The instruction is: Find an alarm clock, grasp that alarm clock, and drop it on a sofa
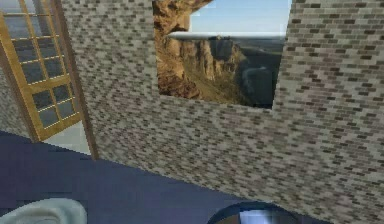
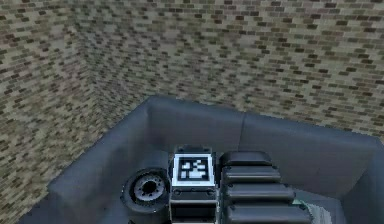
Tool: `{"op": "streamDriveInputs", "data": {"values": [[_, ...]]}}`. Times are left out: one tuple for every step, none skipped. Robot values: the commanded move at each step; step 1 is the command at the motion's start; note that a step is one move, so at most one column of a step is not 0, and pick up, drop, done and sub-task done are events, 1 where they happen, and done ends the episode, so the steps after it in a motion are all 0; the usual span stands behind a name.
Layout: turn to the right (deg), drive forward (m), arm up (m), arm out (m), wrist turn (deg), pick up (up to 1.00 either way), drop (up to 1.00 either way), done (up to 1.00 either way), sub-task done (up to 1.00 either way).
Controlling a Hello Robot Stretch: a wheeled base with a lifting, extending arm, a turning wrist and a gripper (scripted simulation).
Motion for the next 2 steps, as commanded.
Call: {"op": "streamDriveInputs", "data": {"values": [[0.0,0.00,0.00,0.26,0.0,0.00,0.00,0.00,0.00],[0.0,0.00,0.00,0.00,45.0,0.00,0.00,0.00,0.00]]}}
